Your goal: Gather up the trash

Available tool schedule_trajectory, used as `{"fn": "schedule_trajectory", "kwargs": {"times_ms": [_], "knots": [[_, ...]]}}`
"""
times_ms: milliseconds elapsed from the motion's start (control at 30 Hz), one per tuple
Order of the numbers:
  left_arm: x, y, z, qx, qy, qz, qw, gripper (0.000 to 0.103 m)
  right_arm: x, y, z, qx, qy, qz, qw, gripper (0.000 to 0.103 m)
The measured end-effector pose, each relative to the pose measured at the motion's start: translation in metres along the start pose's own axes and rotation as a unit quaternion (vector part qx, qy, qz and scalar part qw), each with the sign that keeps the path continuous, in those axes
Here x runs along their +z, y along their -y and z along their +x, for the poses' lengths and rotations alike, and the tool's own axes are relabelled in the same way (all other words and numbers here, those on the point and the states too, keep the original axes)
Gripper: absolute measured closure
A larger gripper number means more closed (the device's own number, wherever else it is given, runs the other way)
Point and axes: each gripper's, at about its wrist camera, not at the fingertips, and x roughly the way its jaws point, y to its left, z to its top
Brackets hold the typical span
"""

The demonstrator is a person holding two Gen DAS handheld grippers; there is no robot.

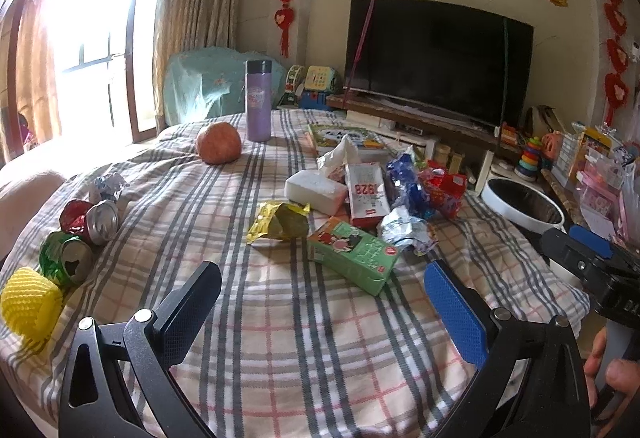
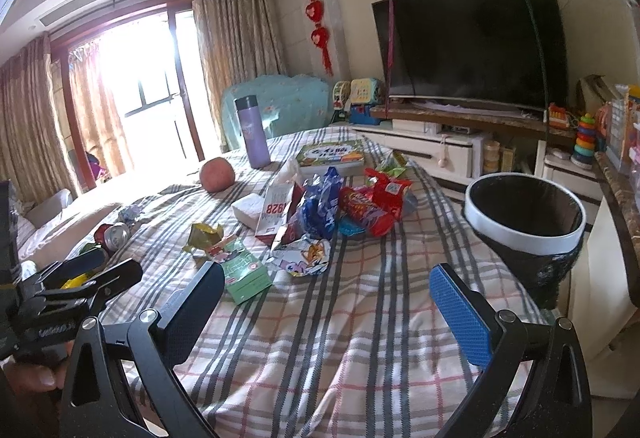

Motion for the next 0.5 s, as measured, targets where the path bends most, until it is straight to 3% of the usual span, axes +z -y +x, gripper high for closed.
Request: {"fn": "schedule_trajectory", "kwargs": {"times_ms": [500], "knots": [[0.026,-0.034,0.077,0.038,-0.066,-0.01,0.997,0.005,0.002,0.008,0.071,0.034,-0.09,0.02,0.995,0.001]]}}
